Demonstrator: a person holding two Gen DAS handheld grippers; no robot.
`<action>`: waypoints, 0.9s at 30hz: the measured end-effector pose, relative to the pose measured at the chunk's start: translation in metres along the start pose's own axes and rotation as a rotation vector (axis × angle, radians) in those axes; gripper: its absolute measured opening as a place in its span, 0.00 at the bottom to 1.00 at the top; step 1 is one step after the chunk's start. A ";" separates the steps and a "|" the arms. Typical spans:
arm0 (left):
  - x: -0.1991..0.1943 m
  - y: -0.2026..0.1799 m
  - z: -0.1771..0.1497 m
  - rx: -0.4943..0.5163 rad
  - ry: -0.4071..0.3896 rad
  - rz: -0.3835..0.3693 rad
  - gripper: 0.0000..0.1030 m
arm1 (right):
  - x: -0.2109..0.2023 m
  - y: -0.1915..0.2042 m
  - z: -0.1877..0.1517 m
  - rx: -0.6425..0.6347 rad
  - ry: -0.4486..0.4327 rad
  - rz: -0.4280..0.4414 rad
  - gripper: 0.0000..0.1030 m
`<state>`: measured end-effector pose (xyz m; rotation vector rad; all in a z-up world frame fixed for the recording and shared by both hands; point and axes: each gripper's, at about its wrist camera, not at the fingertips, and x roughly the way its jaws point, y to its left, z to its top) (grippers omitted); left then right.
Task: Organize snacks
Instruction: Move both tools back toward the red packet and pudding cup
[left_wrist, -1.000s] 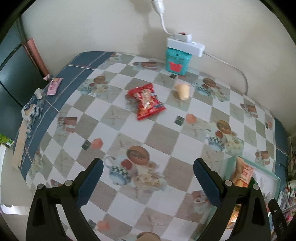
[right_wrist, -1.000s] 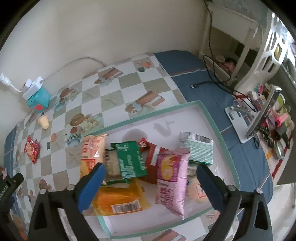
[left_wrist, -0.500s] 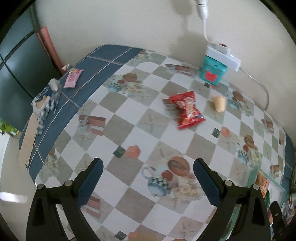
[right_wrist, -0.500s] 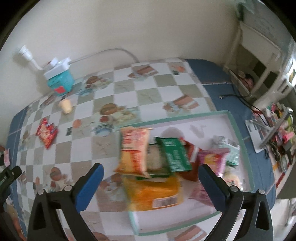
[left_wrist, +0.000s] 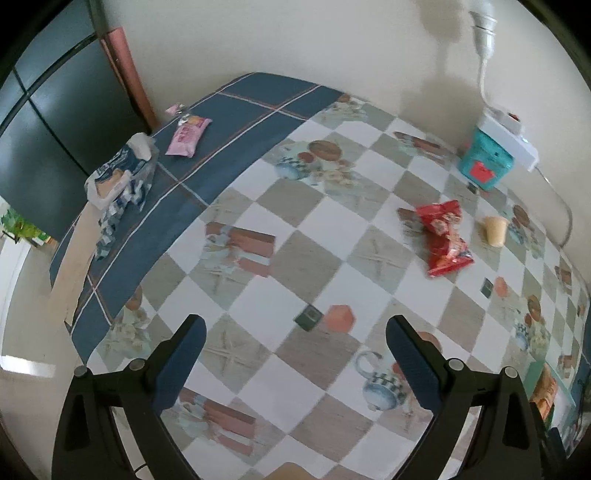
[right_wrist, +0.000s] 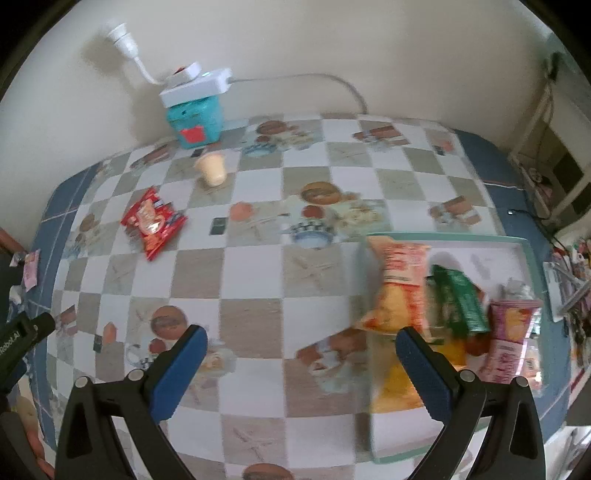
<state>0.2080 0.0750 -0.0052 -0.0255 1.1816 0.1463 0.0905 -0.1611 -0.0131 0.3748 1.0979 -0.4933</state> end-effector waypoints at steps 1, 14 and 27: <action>0.003 0.004 0.002 -0.004 0.005 0.005 0.95 | 0.001 0.003 0.000 -0.003 0.001 0.002 1.00; 0.034 0.011 0.014 0.002 0.061 0.006 0.95 | 0.030 0.042 -0.004 -0.019 0.036 0.046 1.00; 0.073 -0.041 0.023 0.100 0.045 -0.103 0.95 | 0.062 0.044 0.018 -0.036 -0.029 0.074 1.00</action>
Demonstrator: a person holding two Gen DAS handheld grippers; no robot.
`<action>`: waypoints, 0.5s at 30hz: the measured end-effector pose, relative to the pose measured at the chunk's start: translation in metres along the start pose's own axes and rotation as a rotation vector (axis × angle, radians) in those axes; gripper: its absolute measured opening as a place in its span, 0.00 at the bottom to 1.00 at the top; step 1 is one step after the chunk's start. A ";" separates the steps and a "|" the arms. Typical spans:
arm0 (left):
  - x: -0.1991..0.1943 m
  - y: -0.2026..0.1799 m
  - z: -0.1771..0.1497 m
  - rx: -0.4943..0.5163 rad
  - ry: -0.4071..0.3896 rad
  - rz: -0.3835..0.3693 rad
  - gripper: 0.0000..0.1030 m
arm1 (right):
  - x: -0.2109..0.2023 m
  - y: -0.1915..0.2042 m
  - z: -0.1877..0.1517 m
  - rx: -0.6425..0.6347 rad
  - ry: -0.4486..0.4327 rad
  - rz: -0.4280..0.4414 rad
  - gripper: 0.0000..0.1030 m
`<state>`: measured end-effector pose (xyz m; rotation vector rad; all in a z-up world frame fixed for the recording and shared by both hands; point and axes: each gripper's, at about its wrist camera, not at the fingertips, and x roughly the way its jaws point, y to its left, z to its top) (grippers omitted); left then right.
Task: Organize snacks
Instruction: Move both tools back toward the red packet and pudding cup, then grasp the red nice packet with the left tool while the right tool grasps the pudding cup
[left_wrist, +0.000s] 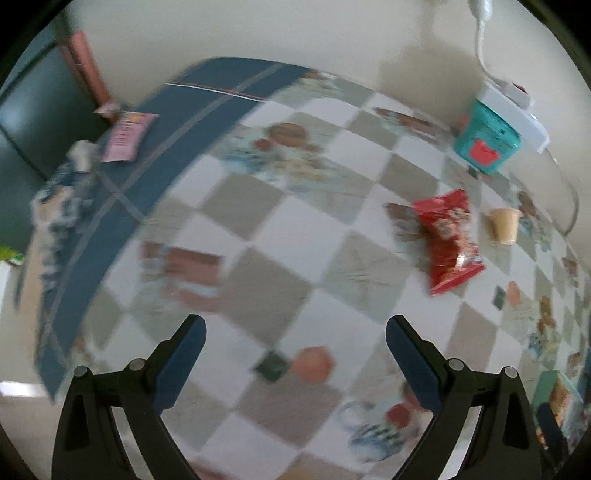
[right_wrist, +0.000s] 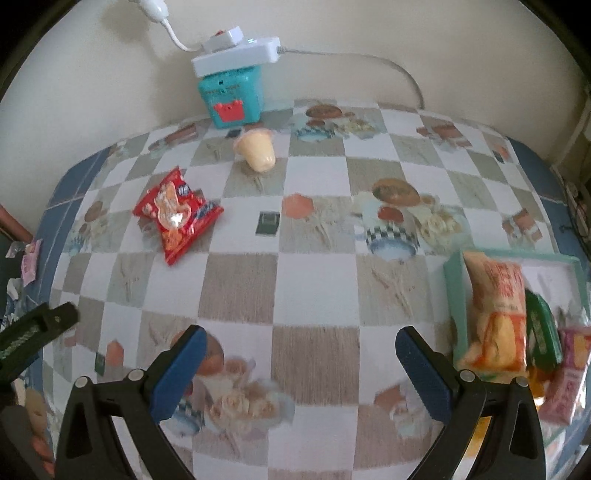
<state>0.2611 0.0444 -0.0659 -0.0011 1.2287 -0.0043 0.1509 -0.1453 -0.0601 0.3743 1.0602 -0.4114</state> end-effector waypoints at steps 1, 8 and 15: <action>0.003 -0.006 0.002 0.015 -0.001 -0.008 0.95 | 0.002 -0.001 0.003 0.006 -0.006 0.013 1.00; 0.014 -0.040 0.034 0.116 -0.020 -0.125 0.95 | 0.020 -0.010 0.034 0.030 -0.041 0.037 1.00; 0.031 -0.058 0.057 0.118 0.034 -0.239 0.95 | 0.031 -0.014 0.079 0.014 -0.076 0.056 0.99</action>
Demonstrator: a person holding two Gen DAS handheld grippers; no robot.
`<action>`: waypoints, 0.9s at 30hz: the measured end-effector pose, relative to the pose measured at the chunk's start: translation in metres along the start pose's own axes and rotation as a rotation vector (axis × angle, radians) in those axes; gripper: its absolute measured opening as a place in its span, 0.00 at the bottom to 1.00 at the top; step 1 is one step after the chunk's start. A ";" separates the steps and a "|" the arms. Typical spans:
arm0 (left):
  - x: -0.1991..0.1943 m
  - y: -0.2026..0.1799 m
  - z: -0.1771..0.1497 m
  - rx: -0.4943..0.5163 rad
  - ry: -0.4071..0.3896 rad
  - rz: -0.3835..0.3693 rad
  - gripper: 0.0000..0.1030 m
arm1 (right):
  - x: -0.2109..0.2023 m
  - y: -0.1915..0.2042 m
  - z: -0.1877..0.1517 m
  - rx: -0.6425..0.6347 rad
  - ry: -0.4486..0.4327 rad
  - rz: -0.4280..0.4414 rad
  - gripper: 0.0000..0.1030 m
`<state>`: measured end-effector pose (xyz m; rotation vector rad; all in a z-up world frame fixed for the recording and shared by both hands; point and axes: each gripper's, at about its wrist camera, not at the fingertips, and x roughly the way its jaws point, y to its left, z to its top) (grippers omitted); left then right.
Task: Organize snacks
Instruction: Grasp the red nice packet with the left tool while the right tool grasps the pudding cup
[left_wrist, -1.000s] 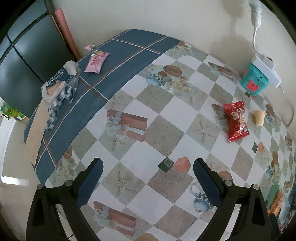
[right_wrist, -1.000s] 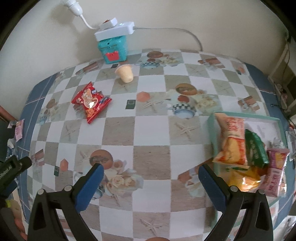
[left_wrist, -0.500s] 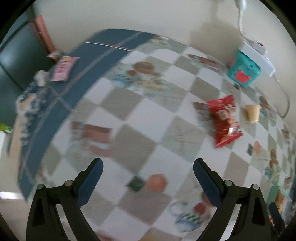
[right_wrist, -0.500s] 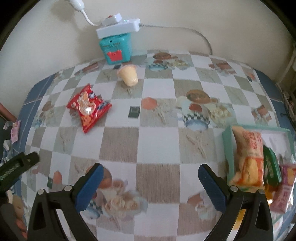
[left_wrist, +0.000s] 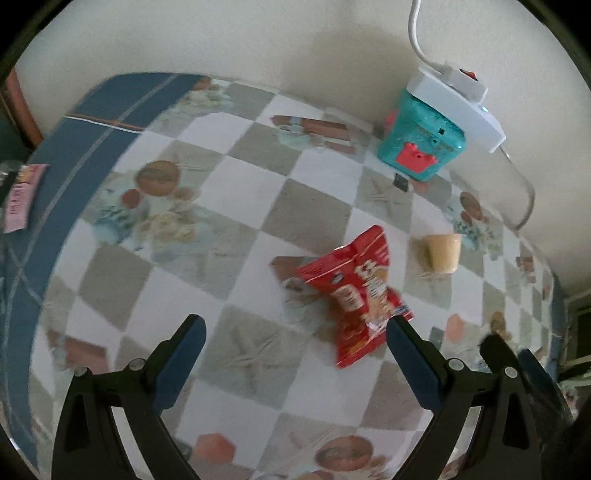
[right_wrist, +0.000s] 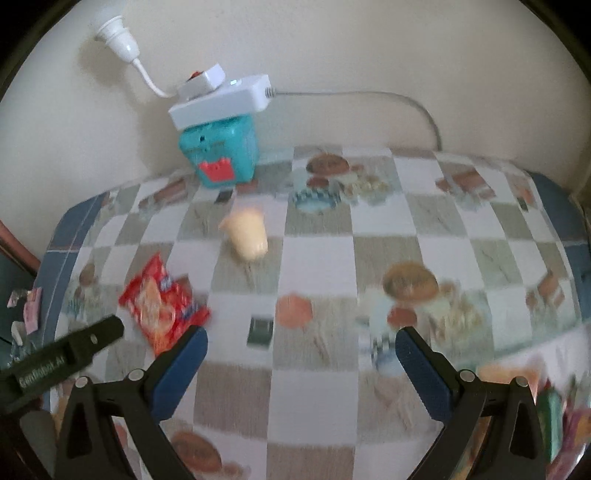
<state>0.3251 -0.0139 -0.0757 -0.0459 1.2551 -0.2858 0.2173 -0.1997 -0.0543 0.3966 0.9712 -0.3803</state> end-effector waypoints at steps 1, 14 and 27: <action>0.003 -0.002 0.002 0.001 0.008 -0.023 0.95 | 0.005 0.000 0.006 -0.001 0.006 0.023 0.98; 0.032 -0.011 0.015 0.047 0.025 -0.060 0.87 | 0.051 0.028 0.048 -0.073 0.041 0.091 0.61; 0.039 -0.022 0.022 0.085 0.014 -0.098 0.48 | 0.081 0.047 0.054 -0.120 0.075 0.069 0.36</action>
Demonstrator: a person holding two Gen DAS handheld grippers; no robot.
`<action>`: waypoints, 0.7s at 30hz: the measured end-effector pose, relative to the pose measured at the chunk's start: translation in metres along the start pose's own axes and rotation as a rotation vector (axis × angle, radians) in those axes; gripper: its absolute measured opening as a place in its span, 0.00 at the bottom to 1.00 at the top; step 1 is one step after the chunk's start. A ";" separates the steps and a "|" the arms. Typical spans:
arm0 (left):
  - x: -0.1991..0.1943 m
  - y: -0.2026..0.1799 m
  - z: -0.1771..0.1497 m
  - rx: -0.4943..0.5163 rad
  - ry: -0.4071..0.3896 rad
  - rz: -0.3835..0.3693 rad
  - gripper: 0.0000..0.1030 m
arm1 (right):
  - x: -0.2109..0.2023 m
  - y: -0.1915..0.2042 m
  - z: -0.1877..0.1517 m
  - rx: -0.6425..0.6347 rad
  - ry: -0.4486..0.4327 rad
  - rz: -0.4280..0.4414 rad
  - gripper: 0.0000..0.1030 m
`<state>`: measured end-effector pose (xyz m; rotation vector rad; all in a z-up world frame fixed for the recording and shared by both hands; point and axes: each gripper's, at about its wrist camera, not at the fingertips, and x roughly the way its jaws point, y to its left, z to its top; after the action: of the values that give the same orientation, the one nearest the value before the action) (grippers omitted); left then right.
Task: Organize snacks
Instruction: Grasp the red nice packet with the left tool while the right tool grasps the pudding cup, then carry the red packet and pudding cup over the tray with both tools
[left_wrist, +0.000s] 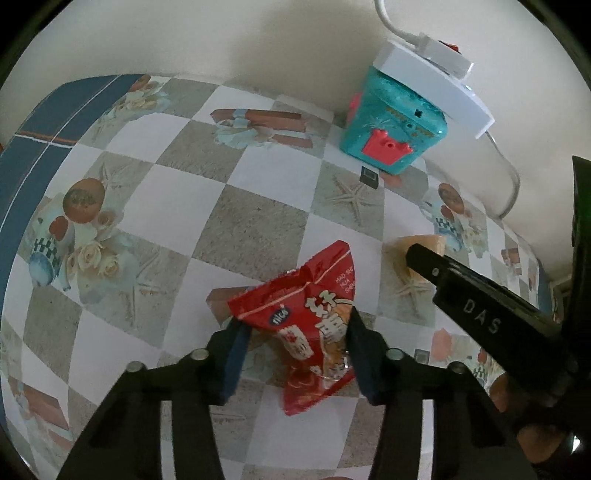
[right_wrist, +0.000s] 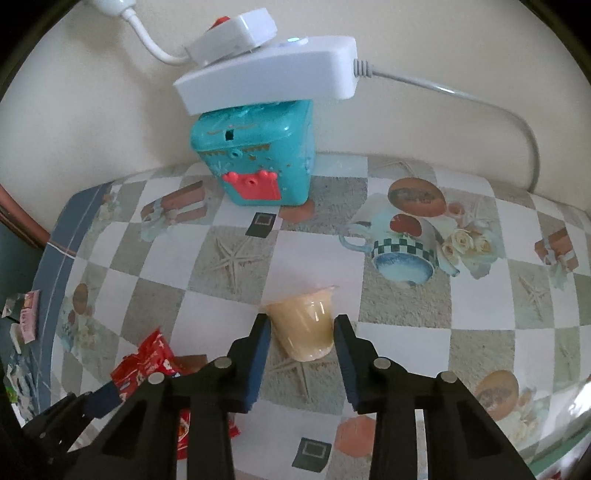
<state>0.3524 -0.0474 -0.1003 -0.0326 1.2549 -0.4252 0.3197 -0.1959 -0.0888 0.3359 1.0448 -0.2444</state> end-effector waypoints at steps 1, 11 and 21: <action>0.000 0.000 0.000 -0.002 -0.001 0.002 0.48 | 0.000 0.000 0.000 -0.002 -0.001 -0.002 0.35; -0.027 0.004 -0.015 -0.055 -0.025 0.046 0.38 | -0.025 -0.013 -0.018 0.031 0.002 0.008 0.34; -0.063 -0.001 -0.056 -0.126 -0.012 0.088 0.37 | -0.081 -0.015 -0.069 0.004 0.030 0.014 0.31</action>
<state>0.2848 -0.0160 -0.0611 -0.0861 1.2654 -0.2690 0.2200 -0.1803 -0.0516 0.3511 1.0713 -0.2301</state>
